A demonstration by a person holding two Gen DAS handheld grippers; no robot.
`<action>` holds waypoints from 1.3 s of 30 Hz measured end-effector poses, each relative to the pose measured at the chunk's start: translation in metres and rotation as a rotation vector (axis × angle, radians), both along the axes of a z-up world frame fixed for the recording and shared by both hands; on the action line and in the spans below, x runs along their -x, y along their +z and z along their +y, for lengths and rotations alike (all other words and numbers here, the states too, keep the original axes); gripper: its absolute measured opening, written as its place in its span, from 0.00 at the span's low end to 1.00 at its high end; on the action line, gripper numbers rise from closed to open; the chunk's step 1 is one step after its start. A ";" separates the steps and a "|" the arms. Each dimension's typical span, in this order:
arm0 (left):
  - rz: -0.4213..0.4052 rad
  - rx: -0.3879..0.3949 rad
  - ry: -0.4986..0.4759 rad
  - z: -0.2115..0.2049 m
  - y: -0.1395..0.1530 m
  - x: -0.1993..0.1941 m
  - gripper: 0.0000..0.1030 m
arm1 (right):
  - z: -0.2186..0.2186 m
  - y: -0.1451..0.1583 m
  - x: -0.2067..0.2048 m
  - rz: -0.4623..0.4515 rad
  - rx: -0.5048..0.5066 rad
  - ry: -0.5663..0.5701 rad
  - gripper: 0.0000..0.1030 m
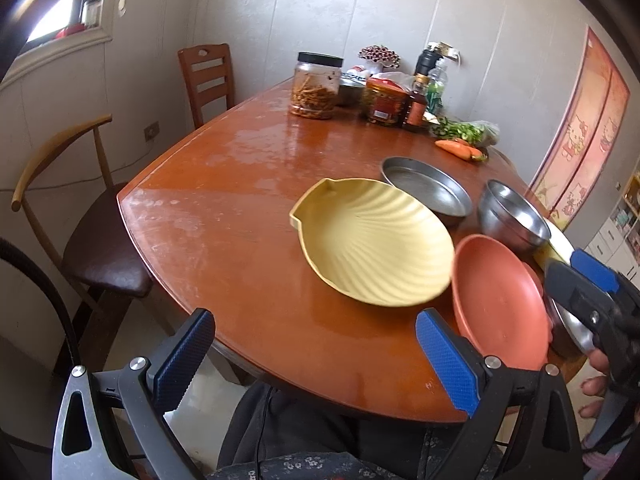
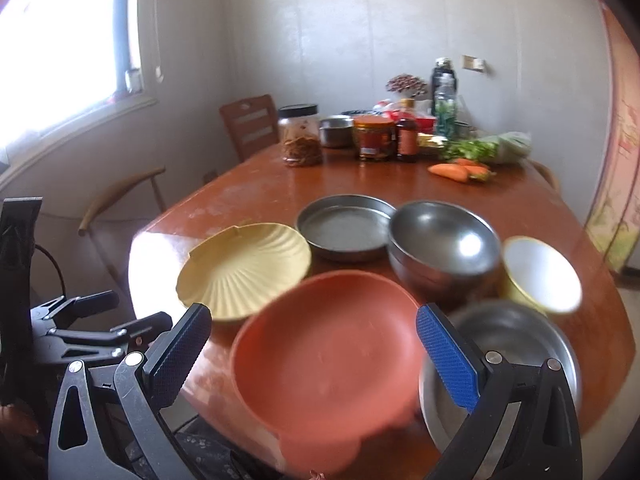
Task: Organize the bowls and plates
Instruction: 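Move the right tool to the yellow shell plate rim and close, then carry the yellow shell plate toward the window-side table edge and release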
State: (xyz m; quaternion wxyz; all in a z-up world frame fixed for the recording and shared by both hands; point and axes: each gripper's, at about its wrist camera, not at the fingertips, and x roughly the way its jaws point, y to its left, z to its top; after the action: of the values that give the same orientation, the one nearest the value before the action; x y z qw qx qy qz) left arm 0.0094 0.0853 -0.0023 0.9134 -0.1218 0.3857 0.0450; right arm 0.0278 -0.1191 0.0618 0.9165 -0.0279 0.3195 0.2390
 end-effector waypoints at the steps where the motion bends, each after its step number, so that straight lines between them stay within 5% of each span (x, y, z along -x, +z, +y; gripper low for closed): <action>1: 0.003 0.010 -0.002 0.003 -0.001 -0.003 0.98 | 0.005 0.001 -0.005 0.004 0.010 0.009 1.00; 18: 0.076 0.022 -0.075 0.006 -0.017 -0.045 0.97 | 0.072 -0.029 -0.096 0.196 0.085 0.046 0.97; 22: 0.074 0.049 -0.091 0.004 -0.019 -0.049 0.90 | 0.077 -0.041 -0.106 0.226 0.098 0.053 0.94; 27: 0.087 0.108 -0.119 0.002 -0.024 -0.058 0.68 | 0.084 -0.054 -0.114 0.290 0.085 0.102 0.68; 39: 0.060 0.081 -0.093 0.012 -0.016 -0.056 0.62 | 0.097 -0.046 -0.104 0.287 0.057 0.150 0.65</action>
State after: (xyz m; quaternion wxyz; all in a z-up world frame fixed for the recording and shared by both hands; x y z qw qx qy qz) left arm 0.0652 0.0972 -0.0182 0.8970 -0.1392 0.4194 -0.0096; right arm 0.1313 -0.0220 0.0156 0.8400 -0.0434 0.4507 0.2990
